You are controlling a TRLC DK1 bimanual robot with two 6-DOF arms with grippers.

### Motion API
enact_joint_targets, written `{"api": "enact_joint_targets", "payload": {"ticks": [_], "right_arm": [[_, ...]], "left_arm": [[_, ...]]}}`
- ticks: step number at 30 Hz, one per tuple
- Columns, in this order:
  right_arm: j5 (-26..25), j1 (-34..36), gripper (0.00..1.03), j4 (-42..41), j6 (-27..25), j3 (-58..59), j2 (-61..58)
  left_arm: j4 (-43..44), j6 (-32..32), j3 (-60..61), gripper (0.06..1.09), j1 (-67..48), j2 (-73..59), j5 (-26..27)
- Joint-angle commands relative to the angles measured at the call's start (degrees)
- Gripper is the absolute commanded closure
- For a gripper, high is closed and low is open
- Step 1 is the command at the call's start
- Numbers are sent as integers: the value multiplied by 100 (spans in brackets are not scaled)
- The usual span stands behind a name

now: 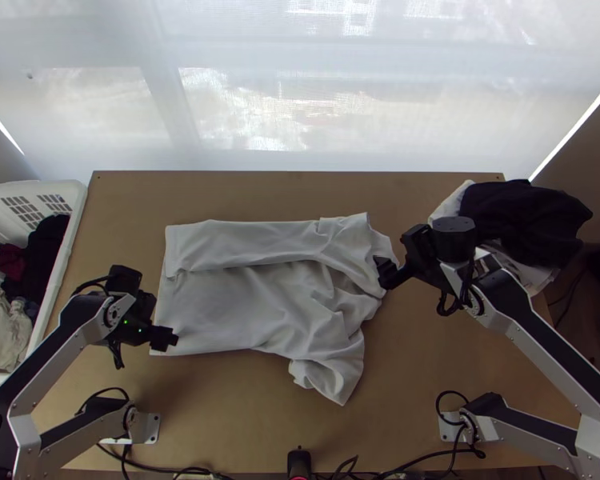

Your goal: Fold the t-shirt

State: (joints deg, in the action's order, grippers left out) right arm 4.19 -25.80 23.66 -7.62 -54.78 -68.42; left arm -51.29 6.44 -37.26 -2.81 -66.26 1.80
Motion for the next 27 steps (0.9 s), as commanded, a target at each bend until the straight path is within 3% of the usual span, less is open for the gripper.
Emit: {"api": "enact_joint_targets", "payload": {"ticks": [1,4,7,13,27], "right_arm": [[3,-144,10,42,-56,73,110],[3,-215,10,42,-56,73,110],[3,-338,10,42,-56,38,110],[21,-988,10,693,-240,-111,57],[21,-3511,11,2143,-680,899,760]], "left_arm": [[22,-134,-107,63,-211,-335,22],[31,-72,-107,91,-246,-502,312],[57,-55,-115,105,-246,-590,329],[57,-72,-282,105,-229,-634,321],[84,-591,-511,105,-88,-634,312]]}}
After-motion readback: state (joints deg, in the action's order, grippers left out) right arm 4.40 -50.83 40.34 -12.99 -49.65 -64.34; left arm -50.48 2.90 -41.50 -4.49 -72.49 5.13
